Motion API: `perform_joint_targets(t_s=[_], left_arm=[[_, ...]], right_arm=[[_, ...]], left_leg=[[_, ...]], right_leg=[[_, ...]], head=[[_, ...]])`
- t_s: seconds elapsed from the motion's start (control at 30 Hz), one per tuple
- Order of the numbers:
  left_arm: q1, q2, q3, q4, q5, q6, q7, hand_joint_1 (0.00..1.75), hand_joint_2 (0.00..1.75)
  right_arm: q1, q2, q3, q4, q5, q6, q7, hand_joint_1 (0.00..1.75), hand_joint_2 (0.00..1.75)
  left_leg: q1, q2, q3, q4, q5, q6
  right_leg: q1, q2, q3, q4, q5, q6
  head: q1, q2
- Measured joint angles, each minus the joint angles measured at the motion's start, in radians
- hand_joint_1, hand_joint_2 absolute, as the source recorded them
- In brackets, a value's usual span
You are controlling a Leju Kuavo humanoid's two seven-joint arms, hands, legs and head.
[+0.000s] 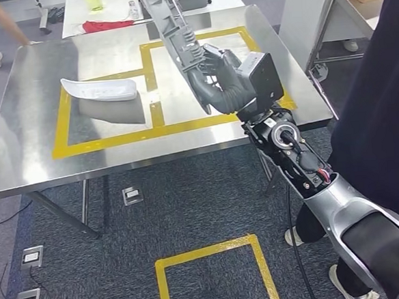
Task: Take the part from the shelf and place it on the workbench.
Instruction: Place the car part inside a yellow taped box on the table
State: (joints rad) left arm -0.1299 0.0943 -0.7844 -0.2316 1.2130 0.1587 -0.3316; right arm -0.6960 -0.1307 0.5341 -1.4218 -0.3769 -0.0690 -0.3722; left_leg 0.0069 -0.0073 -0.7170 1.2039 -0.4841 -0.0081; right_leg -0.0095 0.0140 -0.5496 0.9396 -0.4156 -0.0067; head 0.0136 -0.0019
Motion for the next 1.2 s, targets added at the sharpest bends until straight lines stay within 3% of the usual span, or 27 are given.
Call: perform_joint_targets(t_s=[0.07, 0.13, 0.27, 0.33, 0.4, 0.43, 0.47, 0.5, 0.57, 0.6, 0.67, 0.73, 0.8, 0.83, 0.9, 0.93, 0.97, 1.0, 1.07, 1.1, 1.13, 1.2], left_arm=[[0.001, 0.002, 0.0, 0.0, 0.0, 0.0, -0.001, 0.0, 1.75], [0.0, 0.003, -0.001, 0.0, 0.001, 0.0, -0.002, 0.0, 1.75], [0.001, 0.002, -0.002, 0.0, 0.005, 0.0, -0.007, 0.0, 1.75], [0.001, 0.002, -0.002, 0.0, 0.007, 0.0, -0.012, 0.0, 1.75], [0.0, 0.002, -0.002, 0.0, 0.01, -0.001, -0.014, 0.0, 1.75], [0.001, 0.002, -0.002, 0.0, 0.011, -0.001, -0.015, 0.0, 1.75], [0.002, 0.002, -0.002, 0.0, 0.011, -0.002, -0.015, 0.0, 1.75], [0.003, 0.001, -0.002, 0.0, 0.012, -0.002, -0.015, 0.0, 1.75], [0.004, -0.001, -0.002, 0.0, 0.012, -0.003, -0.015, 0.0, 1.75], [0.003, -0.002, -0.002, 0.0, 0.012, -0.003, -0.015, 0.0, 1.75], [0.002, -0.003, -0.002, 0.0, 0.012, -0.003, -0.015, 0.0, 1.75], [0.002, -0.002, -0.002, 0.0, 0.012, -0.003, -0.015, 0.0, 1.75], [0.001, -0.001, -0.002, 0.0, 0.011, -0.004, -0.015, 0.0, 1.75], [0.0, 0.0, -0.002, 0.0, 0.01, -0.005, -0.015, 0.0, 1.75], [-0.002, 0.0, -0.003, 0.0, 0.008, -0.007, -0.015, 0.0, 1.75], [-0.002, 0.0, -0.003, 0.0, 0.008, -0.008, -0.015, 0.0, 1.75], [-0.002, 0.0, -0.003, 0.0, 0.009, -0.009, -0.014, 0.0, 1.75], [-0.002, 0.0, -0.003, 0.0, 0.009, -0.011, -0.014, 0.0, 1.75], [-0.002, 0.002, -0.003, 0.0, 0.011, -0.012, -0.014, 0.0, 1.75], [-0.002, 0.004, -0.003, 0.0, 0.012, -0.012, -0.014, 0.0, 1.75], [-0.002, 0.004, -0.003, 0.0, 0.013, -0.012, -0.014, 0.0, 1.75], [-0.003, 0.005, -0.003, 0.0, 0.015, -0.012, -0.014, 0.0, 1.75]], right_arm=[[-0.011, -0.003, 0.0, -0.001, 0.0, -0.001, 0.002, 1.75, 1.75], [-0.022, -0.006, 0.0, -0.003, 0.0, -0.002, 0.002, 1.75, 1.75], [-0.037, -0.012, 0.003, -0.006, -0.001, -0.002, 0.001, 1.75, 1.75], [-0.045, -0.015, 0.005, -0.006, -0.001, -0.002, -0.002, 1.75, 1.75], [-0.051, -0.016, 0.01, -0.004, -0.001, 0.0, -0.008, 1.75, 1.75], [-0.052, -0.016, 0.014, -0.001, 0.0, 0.001, -0.011, 1.75, 1.75], [-0.052, -0.016, 0.018, 0.002, 0.001, 0.002, -0.014, 1.75, 1.75], [-0.052, -0.016, 0.022, 0.007, 0.004, 0.002, -0.015, 1.75, 1.75], [-0.056, -0.016, 0.032, 0.017, 0.012, 0.002, -0.019, 1.75, 1.75], [-0.059, -0.016, 0.036, 0.022, 0.016, 0.002, -0.022, 1.75, 1.75], [-0.066, -0.016, 0.045, 0.03, 0.019, 0.002, -0.027, 1.75, 1.75], [-0.068, -0.016, 0.051, 0.038, 0.019, 0.002, -0.028, 1.75, 1.75], [-0.07, -0.017, 0.054, 0.048, 0.019, 0.003, -0.027, 1.75, 1.75], [-0.072, -0.017, 0.056, 0.052, 0.019, 0.003, -0.028, 1.75, 1.75], [-0.074, -0.018, 0.059, 0.062, 0.019, 0.003, -0.029, 1.75, 1.75], [-0.074, -0.018, 0.062, 0.066, 0.019, 0.004, -0.03, 1.75, 1.75], [-0.074, -0.018, 0.065, 0.07, 0.019, 0.004, -0.03, 1.75, 1.75], [-0.074, -0.018, 0.068, 0.075, 0.019, 0.004, -0.03, 1.75, 1.75], [-0.074, -0.018, 0.073, 0.083, 0.019, 0.005, -0.03, 1.75, 1.75], [-0.076, -0.018, 0.075, 0.086, 0.019, 0.005, -0.03, 1.75, 1.75], [-0.077, -0.018, 0.076, 0.09, 0.019, 0.005, -0.031, 1.75, 1.75], [-0.08, -0.017, 0.079, 0.095, 0.019, 0.005, -0.035, 1.75, 1.75]], left_leg=[[-0.001, 0.001, 0.065, -0.157, 0.082, 0.004], [-0.004, 0.001, 0.103, -0.249, 0.109, 0.013], [-0.005, 0.001, 0.114, -0.263, 0.098, 0.036], [-0.003, 0.001, 0.124, -0.267, 0.094, 0.046], [-0.004, 0.001, 0.13, -0.266, 0.087, 0.051], [-0.004, 0.0, 0.135, -0.265, 0.083, 0.052], [-0.005, -0.002, 0.141, -0.265, 0.078, 0.051], [-0.005, -0.003, 0.149, -0.265, 0.073, 0.049], [-0.006, -0.007, 0.164, -0.264, 0.061, 0.044], [-0.007, -0.008, 0.166, -0.262, 0.057, 0.04], [-0.009, -0.009, 0.164, -0.26, 0.053, 0.033], [-0.009, -0.009, 0.163, -0.26, 0.049, 0.024], [-0.009, -0.006, 0.146, -0.22, 0.025, 0.014], [-0.008, -0.004, 0.118, -0.167, 0.001, 0.01], [-0.007, -0.003, 0.034, -0.02, -0.05, 0.005], [-0.006, -0.003, -0.004, 0.036, -0.058, 0.003], [-0.005, -0.002, -0.024, 0.054, -0.047, 0.002], [-0.004, -0.002, -0.024, 0.029, -0.015, 0.003], [-0.002, -0.001, 0.029, -0.116, 0.076, 0.007], [-0.004, -0.001, 0.059, -0.189, 0.106, 0.01], [-0.005, -0.001, 0.079, -0.235, 0.12, 0.013], [-0.01, -0.001, 0.092, -0.26, 0.114, 0.021]], right_leg=[[0.002, 0.001, 0.011, 0.001, -0.01, 0.006], [0.005, 0.001, 0.013, 0.002, -0.019, 0.015], [0.002, -0.001, 0.005, 0.024, -0.041, 0.035], [0.0, -0.005, -0.044, 0.127, -0.09, 0.043], [0.0, -0.006, -0.122, 0.276, -0.145, 0.047], [0.0, -0.006, -0.15, 0.32, -0.151, 0.047], [0.0, -0.006, -0.159, 0.323, -0.135, 0.046], [0.0, -0.006, -0.147, 0.282, -0.1, 0.044], [0.002, -0.005, -0.088, 0.136, -0.014, 0.035], [0.004, -0.005, -0.059, 0.072, 0.01, 0.032], [0.008, -0.005, -0.033, 0.022, 0.013, 0.026], [0.006, -0.005, -0.027, 0.012, 0.01, 0.019], [0.001, -0.006, -0.019, 0.004, 0.009, 0.011], [0.0, -0.006, -0.015, 0.001, 0.008, 0.008], [0.001, -0.007, -0.012, 0.001, 0.004, 0.002], [0.001, -0.006, -0.01, 0.001, 0.001, 0.001], [0.001, -0.006, -0.005, 0.001, -0.002, 0.0], [0.001, -0.004, 0.001, 0.001, -0.007, 0.0], [0.001, -0.003, 0.015, 0.001, -0.018, 0.004], [0.003, -0.002, 0.019, 0.002, -0.024, 0.007], [0.005, -0.001, 0.022, 0.003, -0.029, 0.011], [0.007, 0.0, 0.023, 0.003, -0.036, 0.021]], head=[[-0.003, 0.0], [-0.003, 0.0], [0.002, 0.0], [0.009, 0.0], [0.017, 0.0], [0.02, 0.0], [0.024, 0.0], [0.028, 0.0], [0.033, 0.0], [0.035, 0.0], [0.032, 0.0], [0.028, 0.0], [0.021, 0.0], [0.016, 0.0], [0.009, 0.0], [0.006, 0.0], [0.005, 0.0], [0.003, 0.0], [-0.001, 0.0], [-0.003, 0.0], [-0.004, 0.0], [-0.004, 0.0]])
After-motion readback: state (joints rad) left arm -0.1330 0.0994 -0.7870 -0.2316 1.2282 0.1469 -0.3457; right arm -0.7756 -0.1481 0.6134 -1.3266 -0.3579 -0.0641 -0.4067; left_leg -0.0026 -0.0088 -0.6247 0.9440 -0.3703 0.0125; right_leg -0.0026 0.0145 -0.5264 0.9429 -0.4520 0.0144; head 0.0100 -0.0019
